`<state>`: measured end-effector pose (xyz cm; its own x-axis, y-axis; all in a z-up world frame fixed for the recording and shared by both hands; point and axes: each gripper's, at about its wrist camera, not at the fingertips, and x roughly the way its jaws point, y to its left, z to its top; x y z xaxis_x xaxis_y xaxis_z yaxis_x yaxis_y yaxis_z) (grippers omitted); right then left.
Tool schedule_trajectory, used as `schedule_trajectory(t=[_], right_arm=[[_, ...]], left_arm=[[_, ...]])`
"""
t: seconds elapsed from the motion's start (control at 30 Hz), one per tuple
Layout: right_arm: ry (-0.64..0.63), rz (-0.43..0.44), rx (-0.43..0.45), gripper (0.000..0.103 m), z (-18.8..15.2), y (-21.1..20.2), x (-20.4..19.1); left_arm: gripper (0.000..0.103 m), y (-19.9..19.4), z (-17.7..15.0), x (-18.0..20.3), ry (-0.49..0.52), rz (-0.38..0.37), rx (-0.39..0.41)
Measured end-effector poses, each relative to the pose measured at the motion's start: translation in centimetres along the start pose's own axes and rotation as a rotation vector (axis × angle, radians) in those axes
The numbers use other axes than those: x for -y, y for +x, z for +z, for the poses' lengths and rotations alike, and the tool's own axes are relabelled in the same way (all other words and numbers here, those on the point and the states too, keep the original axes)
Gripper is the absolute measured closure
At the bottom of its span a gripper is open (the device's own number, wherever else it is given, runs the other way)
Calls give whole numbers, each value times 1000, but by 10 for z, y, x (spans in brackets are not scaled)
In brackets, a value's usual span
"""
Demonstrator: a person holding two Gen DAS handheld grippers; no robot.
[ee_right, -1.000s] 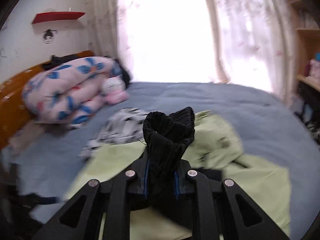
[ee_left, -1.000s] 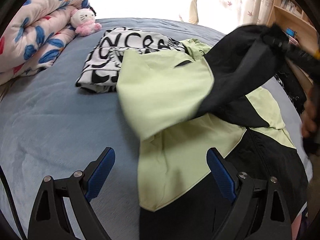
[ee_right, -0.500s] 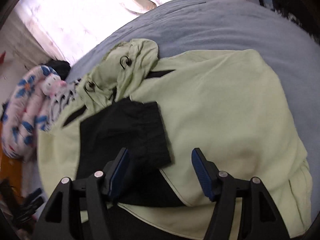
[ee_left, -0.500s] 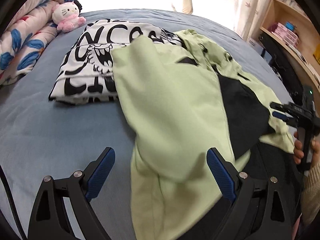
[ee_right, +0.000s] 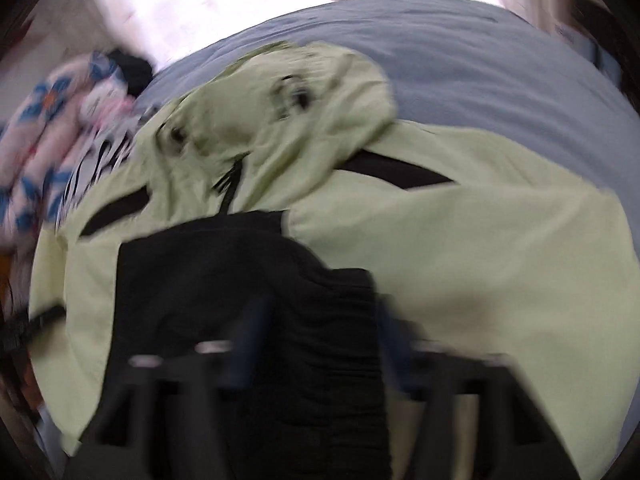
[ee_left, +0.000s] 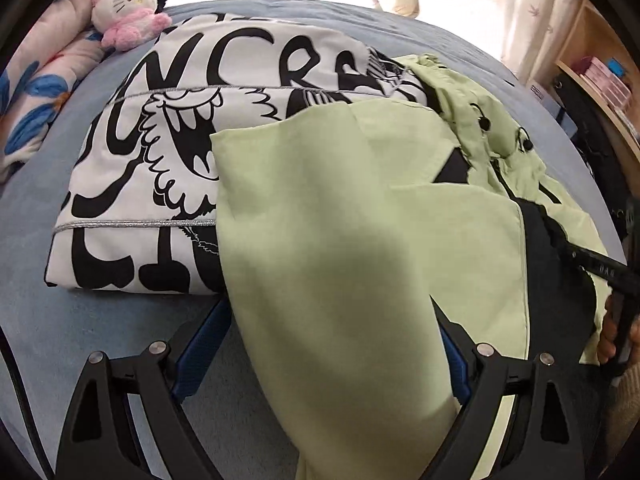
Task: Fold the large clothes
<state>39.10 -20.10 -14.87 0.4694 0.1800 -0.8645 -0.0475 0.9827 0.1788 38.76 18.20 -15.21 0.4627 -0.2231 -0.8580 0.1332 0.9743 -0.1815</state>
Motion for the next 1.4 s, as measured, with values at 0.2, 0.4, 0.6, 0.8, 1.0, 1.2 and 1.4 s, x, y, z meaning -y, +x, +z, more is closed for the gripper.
schedule_trajectory(t=[0.2,0.4,0.6,0.8,1.0,1.2,1.4], right_arm=[[114,-67,248,78,-1,-43,20],[167,-118,218,78,-9,-20,38],[208,-123,309,78,-7,-31,42],[187,-78,297,78,1,-25,30],[170,-80,279,78,3,-14,20],[143,-147,129,58,7,2,19],[83,-257,156,54,-5,-42,15]], left_arm=[[12,-3,3,0,-38,-37,36],[13,-5,5,-2,-81,-32,60],[58,-20,7,-14,-111,17,131],[101,-21,18,-13,-86,139,164],[102,-26,30,-17,-46,242,203],[99,-10,23,-21,-17,308,187],[68,-52,17,-3,0,282,197]])
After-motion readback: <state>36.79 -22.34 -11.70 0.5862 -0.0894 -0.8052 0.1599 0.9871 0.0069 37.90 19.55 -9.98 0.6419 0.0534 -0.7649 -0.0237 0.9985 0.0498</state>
